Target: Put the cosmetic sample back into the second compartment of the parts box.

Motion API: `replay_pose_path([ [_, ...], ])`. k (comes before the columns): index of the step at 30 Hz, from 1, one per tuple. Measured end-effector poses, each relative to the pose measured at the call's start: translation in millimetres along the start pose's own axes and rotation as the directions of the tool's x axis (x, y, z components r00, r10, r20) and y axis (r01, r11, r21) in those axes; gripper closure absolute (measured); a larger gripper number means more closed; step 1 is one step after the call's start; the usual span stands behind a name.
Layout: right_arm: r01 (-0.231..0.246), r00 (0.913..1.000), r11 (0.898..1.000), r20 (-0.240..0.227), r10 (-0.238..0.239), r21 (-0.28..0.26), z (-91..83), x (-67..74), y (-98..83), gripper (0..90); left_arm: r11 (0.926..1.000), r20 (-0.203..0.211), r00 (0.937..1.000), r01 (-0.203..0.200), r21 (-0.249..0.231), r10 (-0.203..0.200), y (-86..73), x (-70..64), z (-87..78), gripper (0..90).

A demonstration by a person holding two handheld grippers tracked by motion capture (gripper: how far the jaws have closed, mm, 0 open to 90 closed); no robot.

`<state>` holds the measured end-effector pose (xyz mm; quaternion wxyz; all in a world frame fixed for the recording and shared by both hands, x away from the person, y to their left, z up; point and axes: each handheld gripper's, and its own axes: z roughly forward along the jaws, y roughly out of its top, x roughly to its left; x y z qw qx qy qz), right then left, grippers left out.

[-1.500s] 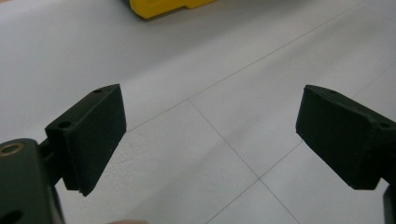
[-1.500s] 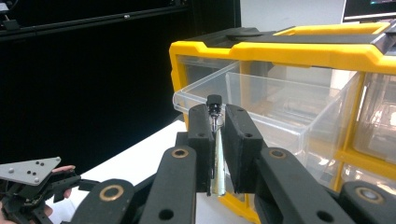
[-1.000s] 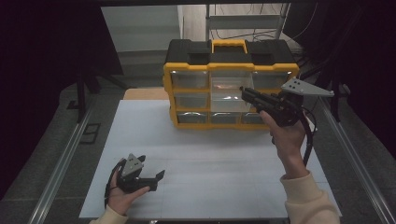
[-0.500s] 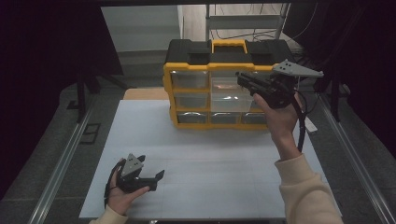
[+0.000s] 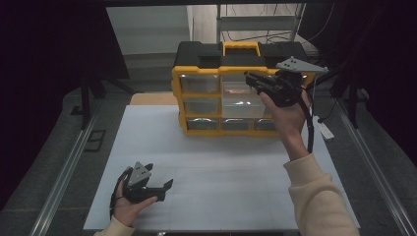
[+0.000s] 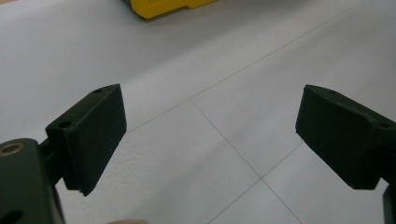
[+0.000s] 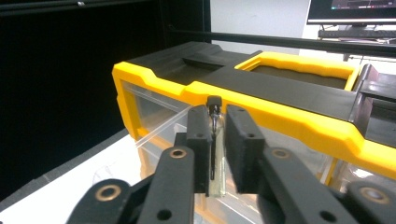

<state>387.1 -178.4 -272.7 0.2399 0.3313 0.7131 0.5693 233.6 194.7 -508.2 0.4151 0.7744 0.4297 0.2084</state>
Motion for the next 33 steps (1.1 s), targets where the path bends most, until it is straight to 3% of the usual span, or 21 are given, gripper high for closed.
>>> replay_pose_path([
  [2,0.015,0.9998,1.0,0.012,-0.015,0.003,1.2,0.6,-1.0,61.4,1.0,0.0,1.0,0.0,0.001,0.0,-0.1,0.2,0.0,9.1],
  [3,0.015,0.9998,1.0,0.012,-0.015,0.003,1.2,0.6,-1.0,61.4,1.0,0.0,1.0,0.0,0.001,0.0,-0.1,0.2,0.0,9.1],
  [6,0.022,0.9994,1.0,0.027,-0.021,-0.012,-4.0,2.3,-2.7,43.2,1.0,0.0,1.0,0.0,0.002,0.0,-0.2,0.4,0.3,9.1],
  [8,0.023,0.9995,1.0,0.024,-0.022,-0.015,-9.1,3.3,-4.0,36.8,1.0,0.0,1.0,-0.001,0.001,0.001,-0.2,0.0,0.0,9.1],
  [17,0.03,0.9995,0.999,0.004,-0.03,-0.036,-34.7,6.2,-19.8,26.3,1.0,0.0,1.0,-0.002,0.001,0.002,-0.2,-0.3,-0.2,9.1],
  [26,0.037,0.9993,0.999,0.004,-0.037,-0.04,-62.8,9.4,-42.6,24.6,1.0,0.0,1.0,0.0,0.002,0.0,-0.2,-0.9,-0.4,9.1],
  [33,0.03,0.9995,0.999,-0.003,-0.031,-0.025,-79.1,9.5,-72.9,24.8,1.0,-0.003,1.0,0.0,0.0,0.0,-0.4,-1.7,-0.2,9.0],
])
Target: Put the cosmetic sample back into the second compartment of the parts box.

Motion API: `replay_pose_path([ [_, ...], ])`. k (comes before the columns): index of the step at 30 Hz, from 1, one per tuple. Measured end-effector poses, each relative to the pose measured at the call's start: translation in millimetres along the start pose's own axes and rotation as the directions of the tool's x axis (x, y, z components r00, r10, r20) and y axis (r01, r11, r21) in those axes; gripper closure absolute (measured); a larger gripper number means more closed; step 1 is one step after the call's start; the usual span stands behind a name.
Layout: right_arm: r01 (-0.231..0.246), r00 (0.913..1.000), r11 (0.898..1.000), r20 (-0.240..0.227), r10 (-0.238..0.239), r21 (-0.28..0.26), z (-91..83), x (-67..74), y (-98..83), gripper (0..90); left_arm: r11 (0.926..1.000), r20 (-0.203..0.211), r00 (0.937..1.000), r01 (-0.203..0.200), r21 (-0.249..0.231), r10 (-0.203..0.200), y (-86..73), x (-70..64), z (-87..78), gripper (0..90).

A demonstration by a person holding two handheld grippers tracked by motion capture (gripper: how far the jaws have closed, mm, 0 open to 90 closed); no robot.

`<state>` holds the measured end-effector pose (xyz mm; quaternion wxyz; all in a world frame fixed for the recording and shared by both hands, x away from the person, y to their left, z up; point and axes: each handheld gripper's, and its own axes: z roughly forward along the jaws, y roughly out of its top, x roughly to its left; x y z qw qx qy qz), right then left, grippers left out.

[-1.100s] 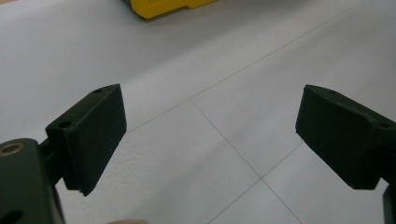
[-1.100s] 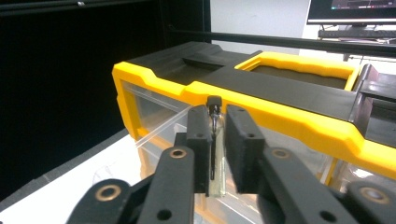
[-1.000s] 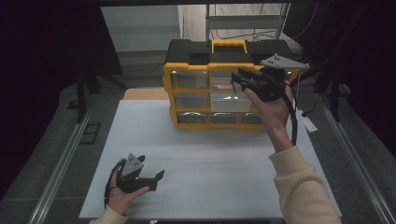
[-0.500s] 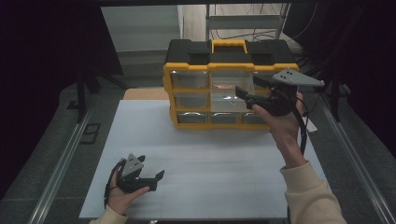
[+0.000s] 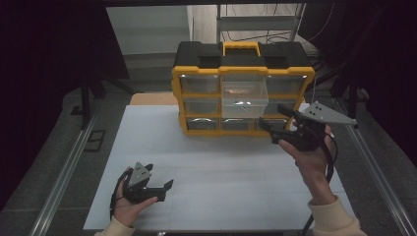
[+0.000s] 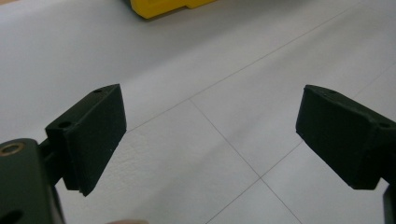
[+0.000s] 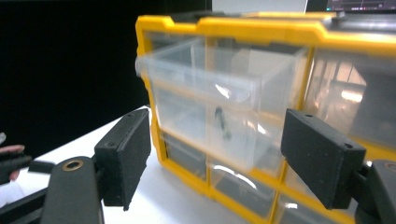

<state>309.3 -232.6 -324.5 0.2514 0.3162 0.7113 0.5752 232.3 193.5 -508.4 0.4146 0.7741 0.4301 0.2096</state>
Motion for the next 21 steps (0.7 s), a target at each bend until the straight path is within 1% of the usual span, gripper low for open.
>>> replay_pose_path([
  [4,-0.013,0.9999,1.0,0.008,0.012,0.016,-10.0,-4.1,-22.5,24.9,1.0,-0.001,1.0,-0.002,0.0,0.002,-0.1,-0.4,0.2,9.0],
  [5,-0.03,0.9995,0.999,0.014,0.03,0.02,-15.0,-7.6,-33.0,25.0,1.0,-0.001,1.0,-0.003,0.0,0.003,0.0,-0.3,0.5,8.9],
  [7,-0.046,0.9988,0.998,0.02,0.045,0.038,-20.4,-12.1,-45.1,25.1,1.0,0.0,1.0,-0.003,0.002,0.003,0.2,-0.6,1.1,8.9],
  [8,-0.046,0.9988,0.998,0.02,0.045,0.038,-20.4,-12.1,-45.1,25.1,1.0,0.0,1.0,-0.003,0.002,0.003,0.2,-0.6,1.1,8.9],
  [9,-0.05,0.9985,0.997,0.025,0.049,0.051,-23.0,-14.5,-52.6,25.0,1.0,-0.002,1.0,-0.008,0.005,0.008,0.3,-0.4,1.1,8.9],
  [11,-0.045,0.9985,0.997,0.036,0.042,0.07,-27.5,-19.8,-65.5,24.9,1.0,-0.002,1.0,-0.005,0.003,0.005,0.3,-0.8,1.2,8.9],
  [14,-0.064,0.9972,0.993,0.045,0.059,0.099,-34.4,-25.6,-84.2,24.9,1.0,-0.004,1.0,-0.003,0.003,0.003,0.3,-0.5,0.9,8.9],
  [15,-0.065,0.9971,0.991,0.048,0.06,0.117,-36.4,-27.4,-93.4,24.9,1.0,-0.005,1.0,-0.002,0.002,0.002,0.3,-0.4,0.8,8.9],
  [16,-0.067,0.9969,0.989,0.05,0.061,0.13,-37.7,-28.2,-98.8,24.9,1.0,-0.005,1.0,-0.002,0.002,0.002,0.3,-0.3,1.0,8.9],
  [19,-0.076,0.9963,0.983,0.051,0.068,0.169,-42.9,-31.7,-119.6,25.0,1.0,-0.003,1.0,-0.005,0.005,0.005,0.3,-0.5,1.6,8.9],
  [20,-0.087,0.9955,0.979,0.053,0.079,0.183,-44.3,-32.7,-127.2,25.0,1.0,-0.003,1.0,-0.005,0.005,0.005,0.3,-0.7,1.8,8.9],
  [21,-0.089,0.9954,0.978,0.051,0.081,0.191,-45.2,-33.4,-131.3,25.1,1.0,-0.003,1.0,-0.005,0.005,0.005,0.4,-0.9,1.9,8.9],
])
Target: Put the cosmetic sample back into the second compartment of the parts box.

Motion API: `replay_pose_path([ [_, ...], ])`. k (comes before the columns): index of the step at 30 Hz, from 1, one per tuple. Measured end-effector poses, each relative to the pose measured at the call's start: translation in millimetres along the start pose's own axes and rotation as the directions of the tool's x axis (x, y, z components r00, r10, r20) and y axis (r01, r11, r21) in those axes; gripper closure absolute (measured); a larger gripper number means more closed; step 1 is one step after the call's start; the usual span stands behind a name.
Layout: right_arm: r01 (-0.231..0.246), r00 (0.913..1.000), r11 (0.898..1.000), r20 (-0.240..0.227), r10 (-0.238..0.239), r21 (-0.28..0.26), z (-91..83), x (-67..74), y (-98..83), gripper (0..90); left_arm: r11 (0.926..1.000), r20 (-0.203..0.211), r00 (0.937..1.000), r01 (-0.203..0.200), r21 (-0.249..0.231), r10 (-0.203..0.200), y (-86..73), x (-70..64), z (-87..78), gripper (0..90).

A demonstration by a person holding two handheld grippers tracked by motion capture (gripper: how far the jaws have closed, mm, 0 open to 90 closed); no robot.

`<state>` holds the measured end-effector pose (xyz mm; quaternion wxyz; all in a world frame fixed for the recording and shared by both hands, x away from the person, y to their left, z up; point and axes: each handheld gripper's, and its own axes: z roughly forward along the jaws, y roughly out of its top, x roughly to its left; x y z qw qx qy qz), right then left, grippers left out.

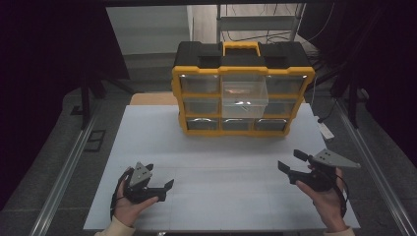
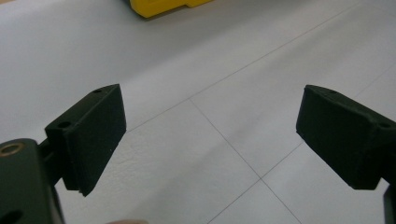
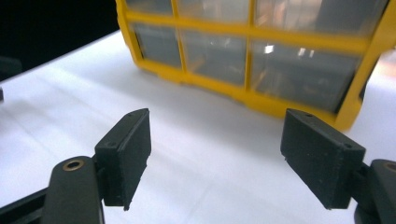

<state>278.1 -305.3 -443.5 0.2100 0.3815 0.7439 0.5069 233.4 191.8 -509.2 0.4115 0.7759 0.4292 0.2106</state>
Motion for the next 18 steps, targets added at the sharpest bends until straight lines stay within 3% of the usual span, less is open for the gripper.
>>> replay_pose_path([
  [8,0.006,0.9999,0.995,-0.012,-0.005,0.096,12.7,-6.2,-34.4,25.5,1.0,0.0,1.0,-0.003,0.0,0.003,-0.1,-0.4,-0.1,8.8],
  [18,-0.008,0.9999,0.996,-0.006,0.009,0.091,13.3,-10.7,-38.0,25.4,1.0,0.004,1.0,-0.006,0.002,0.006,-0.3,-0.8,0.0,8.8],
])
